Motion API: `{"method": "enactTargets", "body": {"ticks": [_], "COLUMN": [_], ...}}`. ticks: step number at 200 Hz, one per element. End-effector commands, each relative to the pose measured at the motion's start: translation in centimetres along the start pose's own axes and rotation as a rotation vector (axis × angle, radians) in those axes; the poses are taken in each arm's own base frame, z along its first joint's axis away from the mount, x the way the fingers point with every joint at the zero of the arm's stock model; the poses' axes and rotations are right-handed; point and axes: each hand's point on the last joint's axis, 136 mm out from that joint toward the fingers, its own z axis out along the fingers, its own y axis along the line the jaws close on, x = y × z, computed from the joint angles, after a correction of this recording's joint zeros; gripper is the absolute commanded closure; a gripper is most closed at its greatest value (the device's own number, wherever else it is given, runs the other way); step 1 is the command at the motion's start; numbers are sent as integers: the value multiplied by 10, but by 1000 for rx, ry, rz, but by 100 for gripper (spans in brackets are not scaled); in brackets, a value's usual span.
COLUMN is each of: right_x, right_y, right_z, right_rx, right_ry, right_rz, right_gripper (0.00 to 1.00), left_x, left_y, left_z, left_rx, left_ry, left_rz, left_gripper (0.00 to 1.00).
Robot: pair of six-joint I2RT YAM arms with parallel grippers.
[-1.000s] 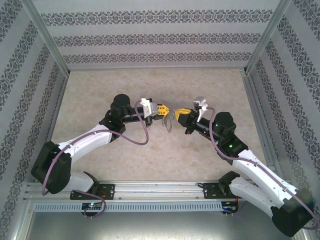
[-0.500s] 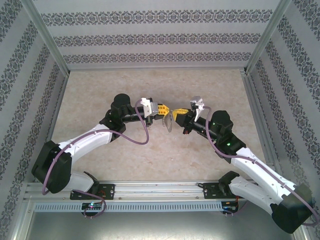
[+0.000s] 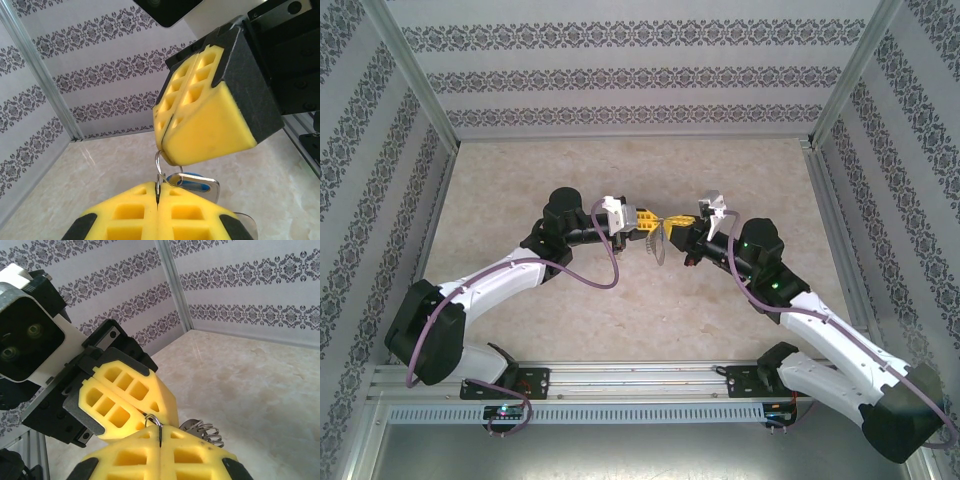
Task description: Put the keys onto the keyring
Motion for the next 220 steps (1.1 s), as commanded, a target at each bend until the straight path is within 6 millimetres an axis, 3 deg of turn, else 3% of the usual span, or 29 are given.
{"method": "enactTargets", "body": {"ticks": [1, 53, 220], "right_x": [-15, -9, 3], "right_y": [7, -6, -23], "right_z": [1, -3, -9], "right_rx": [-15, 27, 72], "right_ry": [-40, -38, -28], "right_rz": [-47, -34, -4], "right_gripper": [100, 100, 100], "left_x": [-23, -26, -39], "left_y": [1, 2, 4], "left_z": [5, 5, 6], "left_rx": [19, 15, 15], "left_ry": [-59, -70, -160], "left_rz": [40, 43, -6], "left_gripper": [100, 100, 100]}}
